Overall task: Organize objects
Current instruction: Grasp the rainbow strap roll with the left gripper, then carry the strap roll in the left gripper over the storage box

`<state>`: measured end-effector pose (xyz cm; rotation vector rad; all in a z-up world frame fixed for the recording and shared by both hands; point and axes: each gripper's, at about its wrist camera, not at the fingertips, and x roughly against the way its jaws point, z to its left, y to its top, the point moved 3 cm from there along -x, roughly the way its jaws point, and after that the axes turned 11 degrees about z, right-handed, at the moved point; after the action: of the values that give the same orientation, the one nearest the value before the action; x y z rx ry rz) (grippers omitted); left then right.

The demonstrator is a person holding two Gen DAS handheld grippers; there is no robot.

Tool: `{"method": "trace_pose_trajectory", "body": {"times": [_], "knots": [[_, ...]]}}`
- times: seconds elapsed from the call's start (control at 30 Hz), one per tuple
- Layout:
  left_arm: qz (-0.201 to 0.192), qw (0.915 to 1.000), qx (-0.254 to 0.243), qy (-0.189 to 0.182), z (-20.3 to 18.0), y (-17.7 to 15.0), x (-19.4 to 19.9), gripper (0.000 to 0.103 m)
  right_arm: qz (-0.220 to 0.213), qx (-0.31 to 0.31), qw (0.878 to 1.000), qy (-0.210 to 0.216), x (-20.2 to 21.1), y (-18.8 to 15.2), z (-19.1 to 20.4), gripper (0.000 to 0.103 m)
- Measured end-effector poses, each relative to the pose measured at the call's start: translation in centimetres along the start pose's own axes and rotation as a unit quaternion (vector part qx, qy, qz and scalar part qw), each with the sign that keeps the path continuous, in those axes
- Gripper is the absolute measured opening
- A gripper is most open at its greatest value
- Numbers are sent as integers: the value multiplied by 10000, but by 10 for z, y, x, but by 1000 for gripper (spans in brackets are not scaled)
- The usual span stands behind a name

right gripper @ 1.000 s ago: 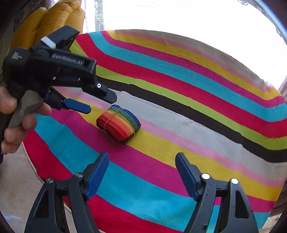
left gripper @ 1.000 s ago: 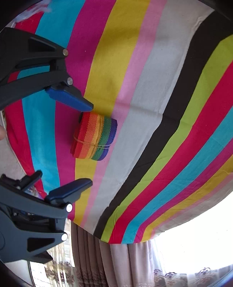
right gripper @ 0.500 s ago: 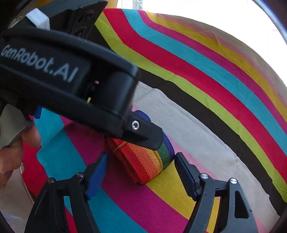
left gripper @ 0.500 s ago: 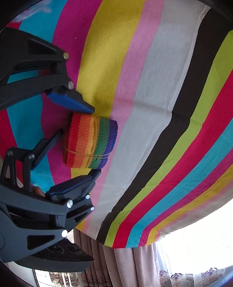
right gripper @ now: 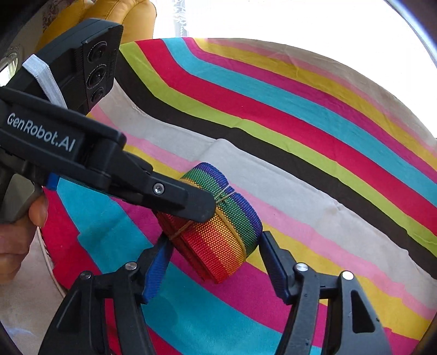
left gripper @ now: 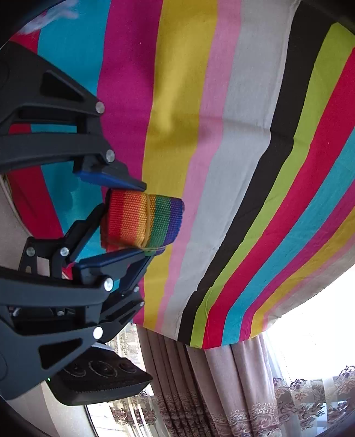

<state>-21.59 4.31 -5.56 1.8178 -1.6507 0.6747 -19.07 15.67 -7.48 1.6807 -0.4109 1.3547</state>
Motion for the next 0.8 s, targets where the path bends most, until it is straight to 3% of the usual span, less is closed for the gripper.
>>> {"method": "trace_pose_trajectory", "body": {"times": [0.33,0.8], "knots": [[99,9960,-861,-194,-64,-34,0,45,-448,-489,9965,-513,58,-37,-4,65],[535,9808,-1874,106,-164,-79,-23,45,-882,-1450,9814,-898,128,-95,-16,65]]}}
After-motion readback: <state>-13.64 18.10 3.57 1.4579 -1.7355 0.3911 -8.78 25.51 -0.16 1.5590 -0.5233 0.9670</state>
